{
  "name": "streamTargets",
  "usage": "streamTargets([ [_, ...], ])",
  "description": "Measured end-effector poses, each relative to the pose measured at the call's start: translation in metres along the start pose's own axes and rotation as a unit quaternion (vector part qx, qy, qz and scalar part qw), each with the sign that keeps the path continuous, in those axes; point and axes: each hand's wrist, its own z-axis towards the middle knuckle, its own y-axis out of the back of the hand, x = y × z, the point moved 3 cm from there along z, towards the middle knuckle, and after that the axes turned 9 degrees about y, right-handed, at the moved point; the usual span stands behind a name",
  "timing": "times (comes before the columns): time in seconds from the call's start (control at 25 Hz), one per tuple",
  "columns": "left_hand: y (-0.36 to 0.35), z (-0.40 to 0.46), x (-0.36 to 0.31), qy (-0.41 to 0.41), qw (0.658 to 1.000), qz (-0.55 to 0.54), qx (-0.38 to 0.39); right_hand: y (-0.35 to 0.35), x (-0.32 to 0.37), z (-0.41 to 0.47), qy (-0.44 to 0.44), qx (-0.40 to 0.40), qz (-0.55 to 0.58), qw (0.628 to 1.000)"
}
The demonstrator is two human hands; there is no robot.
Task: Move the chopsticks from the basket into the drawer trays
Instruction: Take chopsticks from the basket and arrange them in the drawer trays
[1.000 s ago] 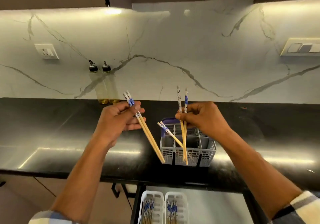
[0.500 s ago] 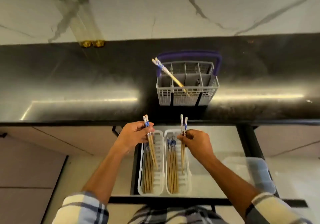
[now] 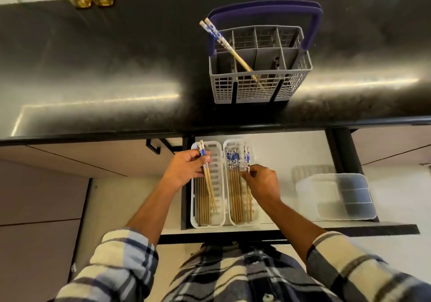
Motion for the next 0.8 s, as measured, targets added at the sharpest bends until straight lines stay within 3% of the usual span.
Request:
streamTargets([
  [0.6, -0.014, 0.048, 0.027, 0.058, 0.993, 0.097, -0.016, -0.024, 0.011, 0.018, -0.053, -0.001, -0.045, 0.998],
  [0.8, -0.013, 0.053, 0.026, 0.076, 0.994, 0.071, -0.016, -0.026, 0.012, 0.019, -0.063, 0.000, -0.051, 0.997],
])
